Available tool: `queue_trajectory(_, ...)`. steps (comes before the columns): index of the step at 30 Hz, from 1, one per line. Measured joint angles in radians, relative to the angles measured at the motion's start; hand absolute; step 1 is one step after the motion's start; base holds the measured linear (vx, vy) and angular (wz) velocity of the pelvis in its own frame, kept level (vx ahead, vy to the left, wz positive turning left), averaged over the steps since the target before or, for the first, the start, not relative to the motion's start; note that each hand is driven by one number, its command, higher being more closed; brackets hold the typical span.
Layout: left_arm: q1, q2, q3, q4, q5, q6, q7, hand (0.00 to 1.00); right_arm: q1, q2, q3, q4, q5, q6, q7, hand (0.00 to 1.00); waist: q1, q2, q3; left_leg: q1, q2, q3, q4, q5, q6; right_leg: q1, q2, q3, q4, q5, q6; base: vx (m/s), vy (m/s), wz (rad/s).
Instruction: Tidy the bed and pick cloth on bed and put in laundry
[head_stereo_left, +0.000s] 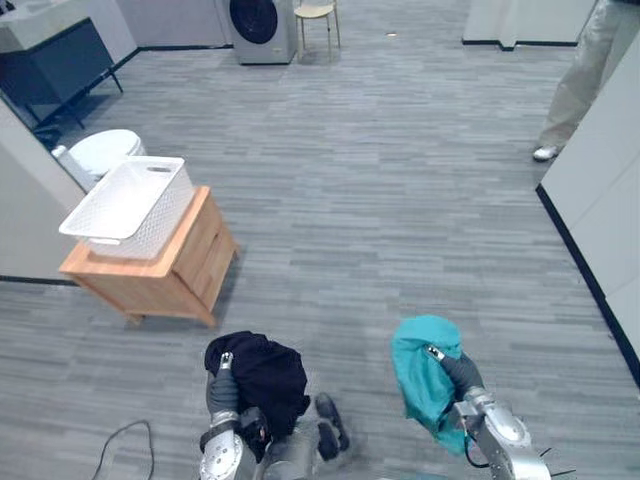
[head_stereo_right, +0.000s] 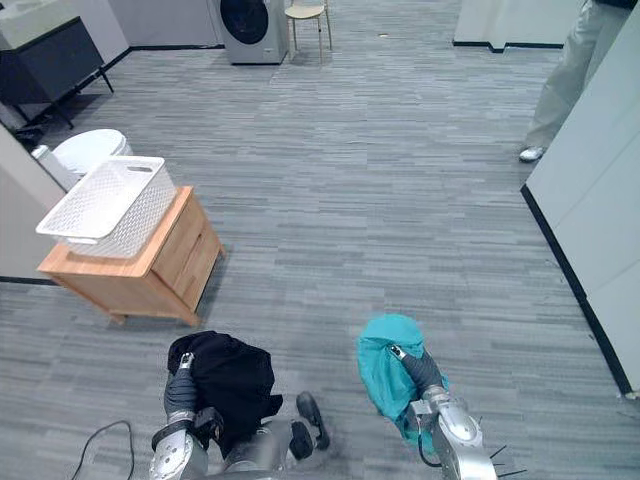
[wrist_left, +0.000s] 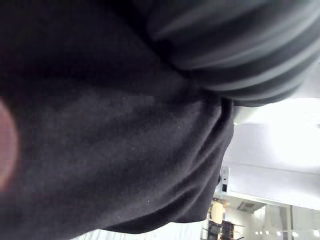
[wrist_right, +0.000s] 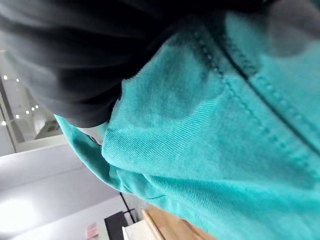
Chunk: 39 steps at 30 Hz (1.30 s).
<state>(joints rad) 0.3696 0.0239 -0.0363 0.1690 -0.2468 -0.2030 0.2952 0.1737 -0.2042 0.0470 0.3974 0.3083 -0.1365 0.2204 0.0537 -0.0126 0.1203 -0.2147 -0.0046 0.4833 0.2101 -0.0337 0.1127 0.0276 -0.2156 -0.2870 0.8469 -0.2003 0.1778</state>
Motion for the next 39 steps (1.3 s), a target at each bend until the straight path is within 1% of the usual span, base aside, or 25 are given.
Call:
queue_trajectory(1, -0.005, 0.032, -0.001, 0.001, 0.020, -0.001, 0.000, 1.00, -0.002, 0.023, 0.011, 0.021, -0.001, -0.002, 0.001, 1.00, -0.017, -0.032, 0.001, 0.032, -0.034, -0.049, 0.000, -0.016, 0.024, -0.059, -0.031, 0.010, 0.131, 0.003, -0.016, 0.52, 0.071, 0.90)
queue_trajectory(2, -0.018, 0.042, -0.004, 0.003, 0.026, -0.001, -0.003, 1.00, 0.000, 0.035, 0.017, 0.021, -0.001, -0.002, 0.001, 1.00, -0.023, -0.038, 0.002, 0.051, -0.043, -0.073, -0.001, -0.024, 0.034, -0.085, -0.034, 0.011, 0.158, -0.013, -0.027, 0.51, 0.020, 1.16)
queue_trajectory(3, -0.038, 0.054, -0.004, 0.004, 0.041, -0.001, -0.006, 1.00, -0.002, 0.051, 0.038, 0.020, -0.001, -0.002, 0.001, 1.00, -0.039, -0.029, 0.008, 0.099, -0.053, -0.131, -0.022, -0.037, 0.042, -0.138, -0.020, 0.011, 0.143, -0.054, -0.068, 0.49, -0.009, 1.17)
queue_trajectory(6, -0.096, 0.075, -0.039, -0.003, 0.062, -0.002, -0.010, 1.00, 0.018, 0.060, 0.072, -0.009, 0.000, -0.001, 0.001, 1.00, -0.043, 0.003, 0.022, 0.219, -0.052, -0.272, -0.089, -0.061, 0.014, -0.235, 0.058, 0.058, -0.158, -0.094, -0.070, 0.48, -0.061, 1.36)
queue_trajectory(7, -0.117, 0.091, -0.049, -0.003, 0.062, -0.001, -0.010, 1.00, 0.020, 0.062, 0.081, -0.022, 0.000, 0.004, 0.001, 1.00, -0.043, 0.007, 0.024, 0.244, -0.052, -0.319, -0.101, -0.068, 0.012, -0.266, 0.078, 0.103, -0.304, -0.065, -0.063, 0.55, -0.158, 1.37)
queue_trajectory(8, -0.135, 0.106, -0.058, -0.002, 0.063, 0.001, -0.012, 1.00, 0.019, 0.067, 0.085, -0.036, 0.004, 0.008, -0.001, 1.00, -0.044, 0.004, 0.022, 0.270, -0.054, -0.367, -0.109, -0.078, 0.003, -0.283, 0.093, 0.159, -0.497, 0.015, -0.046, 0.46, -0.158, 1.23)
queue_trajectory(10, -0.153, 0.129, -0.081, 0.001, 0.064, 0.007, -0.010, 1.00, 0.015, 0.078, 0.087, -0.052, 0.019, 0.011, -0.004, 1.00, -0.043, -0.018, 0.023, 0.312, -0.074, -0.446, -0.085, -0.119, -0.013, -0.318, 0.076, 0.269, -0.671, 0.127, 0.006, 0.50, -0.228, 1.37)
queue_trajectory(13, -0.110, 0.144, -0.080, 0.000, 0.066, 0.022, -0.001, 1.00, -0.017, 0.076, 0.094, -0.052, 0.035, 0.017, 0.001, 1.00, -0.037, -0.013, 0.005, 0.370, -0.062, -0.524, 0.053, -0.293, -0.045, -0.301, 0.090, 0.286, -0.679, 0.193, -0.058, 0.59, -0.386, 1.05)
queue_trajectory(15, -0.060, 0.145, -0.069, -0.001, 0.058, 0.035, 0.015, 1.00, -0.042, 0.069, 0.113, -0.053, 0.035, 0.027, 0.001, 1.00, -0.036, 0.007, -0.019, 0.376, -0.023, -0.502, 0.179, -0.355, -0.092, -0.273, 0.119, 0.241, -0.614, 0.158, -0.108, 0.60, -0.408, 0.82)
queue_trajectory(16, -0.067, 0.132, -0.066, 0.014, 0.055, 0.049, 0.015, 1.00, -0.051, 0.049, 0.118, -0.059, 0.035, 0.029, 0.001, 1.00, -0.074, 0.024, -0.024, 0.244, 0.051, -0.384, 0.495, -0.349, -0.112, -0.240, 0.134, 0.213, -0.604, 0.225, -0.129, 0.65, -0.487, 1.34)
queue_trajectory(17, -0.068, 0.088, -0.058, 0.018, 0.054, 0.057, 0.014, 1.00, -0.054, 0.022, 0.122, -0.061, 0.033, 0.034, 0.003, 1.00, -0.075, 0.086, -0.013, 0.152, 0.175, -0.290, 0.709, -0.278, -0.142, -0.182, 0.179, 0.177, -0.621, 0.233, -0.147, 0.48, -0.385, 1.24)
queue_trajectory(18, -0.065, 0.063, -0.056, 0.024, 0.055, 0.061, 0.013, 1.00, -0.054, 0.006, 0.130, -0.060, 0.029, 0.039, 0.003, 1.00, -0.060, 0.103, -0.005, 0.126, 0.225, -0.257, 0.773, -0.238, -0.149, -0.153, 0.198, 0.169, -0.640, 0.222, -0.159, 0.50, -0.291, 0.42)
queue_trajectory(19, -0.062, 0.037, -0.054, 0.036, 0.055, 0.064, 0.012, 1.00, -0.058, -0.002, 0.130, -0.059, 0.013, 0.048, 0.004, 1.00, -0.033, 0.117, -0.008, 0.112, 0.247, -0.199, 0.763, -0.251, -0.131, -0.105, 0.194, 0.163, -0.679, 0.211, -0.173, 0.51, -0.250, 0.19)
queue_trajectory(21, -0.065, 0.029, -0.035, 0.034, 0.053, 0.060, 0.004, 1.00, -0.071, 0.003, 0.130, -0.059, -0.015, 0.046, 0.011, 1.00, -0.040, 0.108, -0.002, 0.081, 0.231, -0.127, 0.685, -0.261, -0.132, -0.035, 0.167, 0.128, -0.737, 0.205, -0.179, 0.48, -0.241, 0.42)
queue_trajectory(24, -0.066, 0.017, -0.003, -0.002, 0.044, 0.046, -0.019, 1.00, -0.093, -0.001, 0.125, -0.060, -0.046, 0.045, 0.021, 1.00, -0.038, 0.088, 0.010, 0.056, 0.186, 0.010, 0.384, -0.253, -0.142, 0.072, 0.143, 0.047, -0.830, 0.194, -0.188, 0.35, -0.163, 0.63)
queue_trajectory(26, -0.066, 0.008, -0.005, -0.036, 0.045, 0.043, -0.042, 1.00, -0.098, -0.004, 0.115, -0.060, -0.045, 0.045, 0.013, 1.00, -0.036, 0.081, 0.014, 0.046, 0.154, 0.074, 0.194, -0.215, -0.149, 0.120, 0.143, -0.030, -0.853, 0.181, -0.168, 0.32, -0.117, 0.93)
queue_trajectory(27, -0.061, 0.006, -0.014, -0.047, 0.047, 0.040, -0.059, 1.00, -0.098, -0.013, 0.116, -0.060, -0.045, 0.045, -0.005, 1.00, -0.032, 0.080, 0.014, 0.043, 0.142, 0.105, 0.103, -0.162, -0.118, 0.157, 0.144, -0.072, -0.849, 0.140, -0.138, 0.36, -0.028, 0.80)
queue_trajectory(28, -0.057, 0.004, -0.022, -0.046, 0.049, 0.040, -0.069, 1.00, -0.098, -0.021, 0.116, -0.054, -0.044, 0.045, -0.011, 1.00, -0.026, 0.081, 0.012, 0.047, 0.141, 0.111, 0.081, -0.107, -0.056, 0.177, 0.143, -0.095, -0.824, 0.091, -0.118, 0.37, 0.008, 0.70)
queue_trajectory(29, -0.051, 0.001, -0.026, -0.045, 0.052, 0.040, -0.076, 1.00, -0.098, -0.021, 0.116, -0.043, -0.044, 0.044, -0.016, 1.00, -0.022, 0.078, 0.010, 0.054, 0.139, 0.111, 0.082, -0.080, -0.024, 0.181, 0.136, -0.100, -0.798, 0.069, -0.109, 0.39, 0.064, 0.55)
queue_trajectory(30, -0.041, 0.001, -0.037, -0.044, 0.064, 0.040, -0.086, 1.00, -0.095, -0.010, 0.116, -0.011, -0.044, 0.042, -0.027, 1.00, -0.016, 0.048, -0.005, 0.056, 0.102, 0.102, 0.079, -0.093, 0.013, 0.157, 0.089, -0.118, -0.686, 0.004, -0.083, 0.34, 0.093, 0.63)
queue_trajectory(31, -0.048, -0.001, -0.044, -0.039, 0.068, 0.040, -0.102, 1.00, -0.097, -0.006, 0.116, 0.012, -0.044, 0.035, -0.034, 1.00, -0.019, 0.043, -0.010, 0.074, 0.074, 0.076, 0.064, -0.105, 0.017, 0.099, 0.049, -0.124, -0.522, -0.028, -0.068, 0.35, 0.103, 0.81)
queue_trajectory(33, -0.063, 0.025, -0.050, -0.039, 0.091, 0.039, -0.122, 1.00, -0.098, 0.012, 0.111, 0.037, -0.043, 0.030, -0.050, 1.00, -0.038, 0.006, 0.013, 0.130, 0.018, 0.008, 0.024, -0.106, 0.036, -0.039, -0.059, -0.103, -0.111, -0.004, -0.087, 0.33, 0.092, 0.97)
queue_trajectory(34, -0.071, 0.050, -0.057, -0.035, 0.097, 0.040, -0.122, 1.00, -0.098, 0.031, 0.111, 0.052, -0.043, 0.027, -0.051, 1.00, -0.045, -0.012, 0.022, 0.159, 0.002, -0.022, 0.018, -0.109, 0.040, -0.072, -0.077, -0.076, -0.010, -0.014, -0.100, 0.42, 0.040, 1.20)
queue_trajectory(36, -0.090, 0.088, -0.083, -0.018, 0.105, 0.040, -0.120, 1.00, -0.083, 0.049, 0.117, 0.054, -0.042, 0.017, -0.048, 1.00, -0.053, -0.011, 0.028, 0.229, -0.005, -0.072, -0.010, -0.115, 0.033, -0.114, -0.067, -0.031, 0.029, -0.039, -0.112, 0.36, -0.012, 0.96)
queue_trajectory(39, -0.126, 0.133, -0.092, -0.018, 0.103, 0.036, -0.120, 1.00, -0.073, 0.067, 0.118, -0.017, -0.040, -0.008, -0.042, 1.00, -0.075, -0.012, 0.023, 0.283, -0.003, -0.169, -0.053, -0.123, 0.017, -0.179, 0.022, 0.063, -0.237, -0.040, -0.104, 0.25, -0.049, 0.88)
